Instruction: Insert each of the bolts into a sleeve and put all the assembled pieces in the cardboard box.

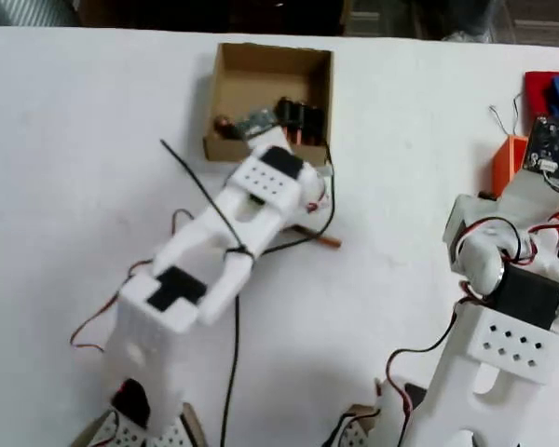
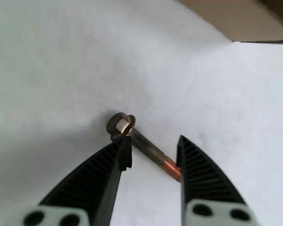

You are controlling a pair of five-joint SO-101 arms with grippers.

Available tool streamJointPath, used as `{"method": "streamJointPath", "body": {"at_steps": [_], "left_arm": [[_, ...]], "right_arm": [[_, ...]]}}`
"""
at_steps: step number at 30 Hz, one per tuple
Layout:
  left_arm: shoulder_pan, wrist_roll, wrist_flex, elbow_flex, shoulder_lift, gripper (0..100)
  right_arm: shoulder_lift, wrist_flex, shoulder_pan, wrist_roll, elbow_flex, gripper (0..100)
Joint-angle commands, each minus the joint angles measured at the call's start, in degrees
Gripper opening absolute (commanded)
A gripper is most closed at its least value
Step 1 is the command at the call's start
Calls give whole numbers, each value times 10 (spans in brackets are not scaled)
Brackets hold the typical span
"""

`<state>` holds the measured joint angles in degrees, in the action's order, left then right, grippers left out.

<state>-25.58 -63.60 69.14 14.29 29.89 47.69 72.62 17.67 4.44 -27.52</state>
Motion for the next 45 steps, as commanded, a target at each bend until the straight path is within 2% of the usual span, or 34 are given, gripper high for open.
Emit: {"method": "streamJointPath", "body": {"at_steps": [1, 5, 14, 26, 35, 40, 45], "left_arm": [[-15, -62, 56, 92, 19, 237], [-27, -79, 103, 158, 37, 237], [-36, -134, 184, 160, 37, 237], [-34, -139, 117, 75, 40, 237], [-27, -105, 104, 77, 59, 237], [-4, -103, 98, 78, 125, 237], [-3, -102, 104, 79, 132, 213]], "right_arm": [[9, -20, -3, 4, 4, 22], [9, -21, -3, 5, 4, 22], [9, -24, -3, 5, 4, 22], [9, -32, -3, 5, 4, 22], [9, -29, -3, 5, 8, 22], [14, -28, -2, 5, 8, 22], [14, -28, -2, 5, 8, 22]]}}
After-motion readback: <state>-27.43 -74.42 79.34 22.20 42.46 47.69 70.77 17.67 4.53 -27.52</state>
